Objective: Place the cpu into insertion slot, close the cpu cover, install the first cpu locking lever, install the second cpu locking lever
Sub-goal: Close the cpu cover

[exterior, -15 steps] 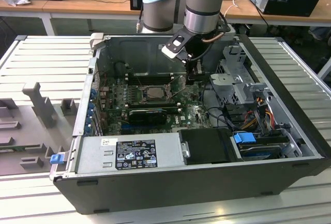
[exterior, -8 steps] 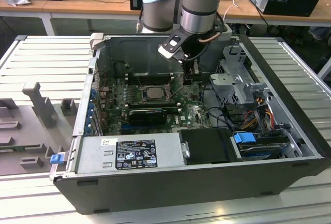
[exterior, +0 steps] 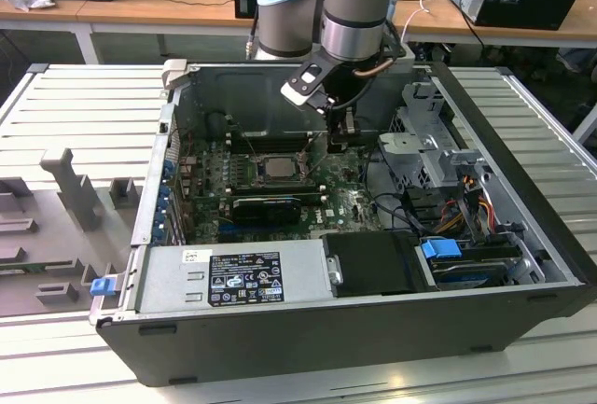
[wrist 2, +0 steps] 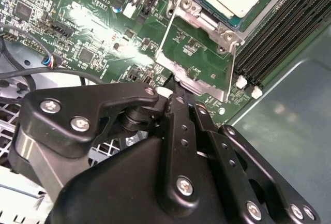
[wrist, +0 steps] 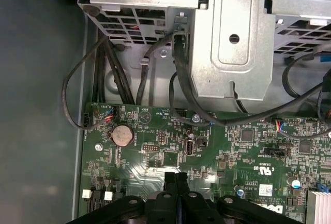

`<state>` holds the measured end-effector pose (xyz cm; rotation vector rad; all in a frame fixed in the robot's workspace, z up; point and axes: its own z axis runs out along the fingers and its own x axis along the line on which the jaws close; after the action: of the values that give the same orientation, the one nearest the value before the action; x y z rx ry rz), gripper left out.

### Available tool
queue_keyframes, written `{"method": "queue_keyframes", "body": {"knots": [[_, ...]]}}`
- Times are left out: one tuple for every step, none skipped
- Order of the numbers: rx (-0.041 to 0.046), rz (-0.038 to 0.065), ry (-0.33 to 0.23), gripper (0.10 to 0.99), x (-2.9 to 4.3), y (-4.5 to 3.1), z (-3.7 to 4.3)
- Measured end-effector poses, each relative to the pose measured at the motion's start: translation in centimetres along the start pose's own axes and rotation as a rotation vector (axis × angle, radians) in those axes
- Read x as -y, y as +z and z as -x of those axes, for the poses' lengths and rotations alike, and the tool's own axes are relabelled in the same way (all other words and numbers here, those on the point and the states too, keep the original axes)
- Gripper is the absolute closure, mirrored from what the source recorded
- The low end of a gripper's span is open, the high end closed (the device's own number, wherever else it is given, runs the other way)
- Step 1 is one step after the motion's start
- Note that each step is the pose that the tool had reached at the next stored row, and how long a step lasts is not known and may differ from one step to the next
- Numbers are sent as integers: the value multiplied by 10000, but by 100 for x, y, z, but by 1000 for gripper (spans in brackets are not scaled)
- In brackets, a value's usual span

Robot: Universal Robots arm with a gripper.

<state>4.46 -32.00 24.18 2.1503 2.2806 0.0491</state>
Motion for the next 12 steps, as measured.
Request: {"method": "queue_keyframes", "body": {"knots": [[1,0,0,980,13,-1,-1],[0,0,-1,980,26,-1,-2],[0,0,-1,980,33,-1,-2],[0,0,-1,980,40,-1,-2],[-1,0,-1,980,51,-1,-3],[0,0,0,980,58,-2,-3],[0,0,0,980,66,-2,-4],[0,0,0,980,73,-2,-4],[0,0,-1,980,82,-2,-5],[0,0,-1,980,89,-3,-5],[0,0,0,980,102,-3,-6],[0,0,-1,980,116,-3,-7]]}}
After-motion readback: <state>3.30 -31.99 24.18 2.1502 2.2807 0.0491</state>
